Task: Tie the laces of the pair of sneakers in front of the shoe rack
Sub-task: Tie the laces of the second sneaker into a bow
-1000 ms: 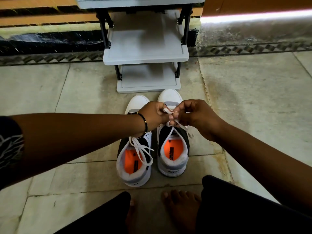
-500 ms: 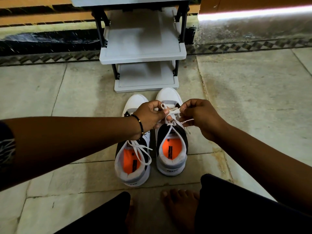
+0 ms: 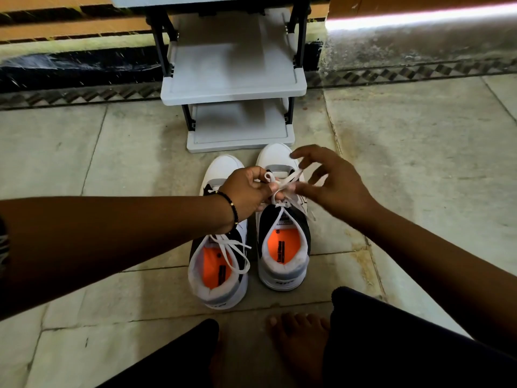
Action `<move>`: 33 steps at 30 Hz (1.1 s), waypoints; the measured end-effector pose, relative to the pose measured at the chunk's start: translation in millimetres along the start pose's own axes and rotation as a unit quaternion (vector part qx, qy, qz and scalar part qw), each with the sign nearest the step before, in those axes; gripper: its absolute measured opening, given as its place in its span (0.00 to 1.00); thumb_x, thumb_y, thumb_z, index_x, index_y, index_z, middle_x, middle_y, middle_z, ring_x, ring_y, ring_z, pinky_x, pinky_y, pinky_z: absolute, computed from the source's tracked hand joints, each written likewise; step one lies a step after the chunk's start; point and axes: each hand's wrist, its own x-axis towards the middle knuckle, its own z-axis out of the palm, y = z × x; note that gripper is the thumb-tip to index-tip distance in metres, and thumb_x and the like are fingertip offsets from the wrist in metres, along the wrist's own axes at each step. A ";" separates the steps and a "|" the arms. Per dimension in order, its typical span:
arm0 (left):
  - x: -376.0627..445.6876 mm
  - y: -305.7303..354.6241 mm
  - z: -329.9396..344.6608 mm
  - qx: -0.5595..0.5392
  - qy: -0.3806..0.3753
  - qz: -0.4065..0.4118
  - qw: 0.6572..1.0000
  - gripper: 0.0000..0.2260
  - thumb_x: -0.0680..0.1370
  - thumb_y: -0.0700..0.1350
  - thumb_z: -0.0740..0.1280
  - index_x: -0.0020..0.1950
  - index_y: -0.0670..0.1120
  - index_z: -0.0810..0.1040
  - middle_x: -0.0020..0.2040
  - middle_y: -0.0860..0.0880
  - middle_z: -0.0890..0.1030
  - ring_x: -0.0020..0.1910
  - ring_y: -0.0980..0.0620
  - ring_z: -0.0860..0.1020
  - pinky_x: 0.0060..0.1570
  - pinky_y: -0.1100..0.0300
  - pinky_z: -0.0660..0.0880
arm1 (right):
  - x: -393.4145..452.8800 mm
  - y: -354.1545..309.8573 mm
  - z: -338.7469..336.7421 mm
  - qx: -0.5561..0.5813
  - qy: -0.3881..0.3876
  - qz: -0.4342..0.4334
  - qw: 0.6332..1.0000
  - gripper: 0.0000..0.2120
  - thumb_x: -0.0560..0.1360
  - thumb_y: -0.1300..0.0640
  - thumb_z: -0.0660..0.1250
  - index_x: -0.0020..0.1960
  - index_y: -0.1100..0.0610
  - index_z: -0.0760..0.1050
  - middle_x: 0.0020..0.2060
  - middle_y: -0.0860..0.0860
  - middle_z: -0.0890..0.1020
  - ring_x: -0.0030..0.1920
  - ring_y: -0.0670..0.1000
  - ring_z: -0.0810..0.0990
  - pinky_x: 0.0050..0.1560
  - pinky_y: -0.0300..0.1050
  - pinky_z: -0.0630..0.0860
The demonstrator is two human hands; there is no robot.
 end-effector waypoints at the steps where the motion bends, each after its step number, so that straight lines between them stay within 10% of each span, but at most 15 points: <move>1: 0.7 -0.2 0.7 0.011 0.012 0.005 1.000 0.10 0.77 0.38 0.63 0.38 0.50 0.72 0.26 0.54 0.81 0.31 0.56 0.78 0.28 0.68 0.72 | -2.1 0.9 2.9 -0.101 -0.027 -0.060 0.993 0.23 0.67 0.51 0.73 0.61 0.49 0.73 0.52 0.49 0.78 0.43 0.46 0.77 0.38 0.36 0.71; 8: 1.5 -3.6 0.3 0.062 0.003 0.035 0.997 0.07 0.76 0.39 0.63 0.40 0.47 0.70 0.23 0.57 0.80 0.31 0.55 0.75 0.33 0.63 0.72 | -1.2 2.3 16.0 -0.209 -0.030 -0.170 0.962 0.13 0.71 0.56 0.61 0.44 0.61 0.82 0.36 0.59 0.82 0.38 0.60 0.80 0.35 0.52 0.76; 14: 1.7 -3.7 -3.3 0.052 -0.023 0.058 0.997 0.06 0.76 0.37 0.63 0.41 0.46 0.71 0.24 0.57 0.81 0.29 0.61 0.78 0.32 0.67 0.74 | 3.7 2.7 9.0 -0.042 -0.065 -0.039 0.996 0.08 0.75 0.61 0.65 0.50 0.58 0.82 0.42 0.52 0.83 0.36 0.43 0.77 0.40 0.28 0.68; 21: 2.3 -5.8 -3.3 0.077 -0.009 0.089 0.993 0.03 0.75 0.38 0.65 0.43 0.43 0.72 0.28 0.54 0.81 0.30 0.58 0.76 0.34 0.67 0.75 | -1.6 -1.9 10.8 0.086 -0.176 0.026 0.980 0.10 0.74 0.54 0.67 0.55 0.54 0.79 0.49 0.56 0.84 0.51 0.55 0.81 0.57 0.55 0.75; 28: 7.0 -9.1 -1.3 0.059 -0.013 0.077 0.995 0.10 0.75 0.37 0.64 0.37 0.48 0.71 0.23 0.56 0.80 0.27 0.60 0.76 0.30 0.70 0.73 | -0.2 -8.6 14.0 -0.205 -0.167 -0.057 0.963 0.10 0.76 0.55 0.63 0.53 0.60 0.73 0.46 0.60 0.81 0.41 0.56 0.76 0.40 0.48 0.71; 33: 4.9 -7.7 -4.0 0.112 -0.017 0.120 0.986 0.07 0.76 0.38 0.64 0.40 0.47 0.71 0.32 0.49 0.81 0.31 0.58 0.78 0.37 0.63 0.75 | 5.2 -9.7 9.4 -0.127 -0.194 0.000 0.973 0.11 0.78 0.57 0.60 0.50 0.64 0.77 0.42 0.59 0.81 0.41 0.54 0.78 0.43 0.47 0.74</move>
